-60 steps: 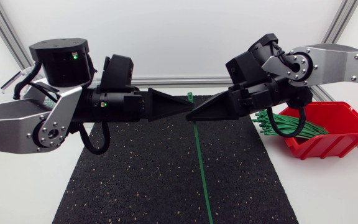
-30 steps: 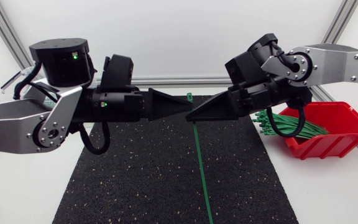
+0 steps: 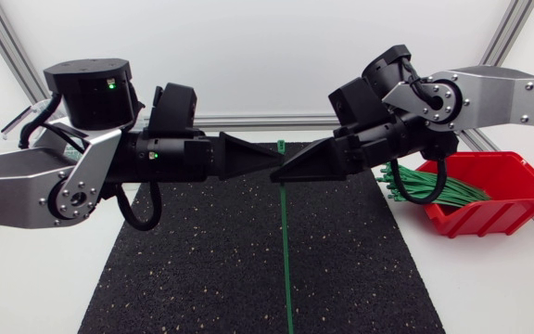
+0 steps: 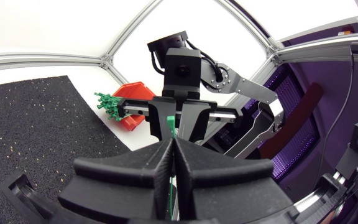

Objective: Take a green cable tie from the red box, thread the tail through the head to close it, then place it in the transparent bin on the left.

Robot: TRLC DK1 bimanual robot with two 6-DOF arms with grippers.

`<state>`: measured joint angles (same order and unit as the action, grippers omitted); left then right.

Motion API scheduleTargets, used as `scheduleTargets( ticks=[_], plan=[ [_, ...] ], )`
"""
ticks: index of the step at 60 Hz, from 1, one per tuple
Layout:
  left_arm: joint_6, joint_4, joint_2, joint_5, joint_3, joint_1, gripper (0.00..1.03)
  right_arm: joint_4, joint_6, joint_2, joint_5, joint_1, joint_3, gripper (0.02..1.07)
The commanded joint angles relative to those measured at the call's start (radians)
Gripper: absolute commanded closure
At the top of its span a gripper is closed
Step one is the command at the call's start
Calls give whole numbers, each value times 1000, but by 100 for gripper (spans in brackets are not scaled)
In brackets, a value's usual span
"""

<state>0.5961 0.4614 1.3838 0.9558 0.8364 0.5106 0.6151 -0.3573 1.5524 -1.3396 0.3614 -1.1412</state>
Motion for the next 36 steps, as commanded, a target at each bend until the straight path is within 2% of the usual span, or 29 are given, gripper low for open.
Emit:
scheduleTargets(
  ticks=[1, 21, 25, 29, 34, 36],
  plan=[
    [28, 22, 6, -9, 0, 5, 99, -26, 47, -9, 17, 44, 43, 101],
    [42, 17, -9, -9, 0, -12, 99, -115, 124, -40, 31, 40, 63, 100],
    [54, 13, -20, -9, 3, -26, 99, -118, 123, -40, 31, 39, 66, 80],
    [59, 6, -37, -8, 1, -38, 99, -126, 123, -43, 31, 34, 72, 66],
    [62, -12, -60, -2, 0, -57, 99, -124, 121, -48, 34, 22, 77, 30],
    [62, -20, -69, 3, -2, -64, 99, -123, 123, -49, 37, 17, 78, 23]
  ],
)
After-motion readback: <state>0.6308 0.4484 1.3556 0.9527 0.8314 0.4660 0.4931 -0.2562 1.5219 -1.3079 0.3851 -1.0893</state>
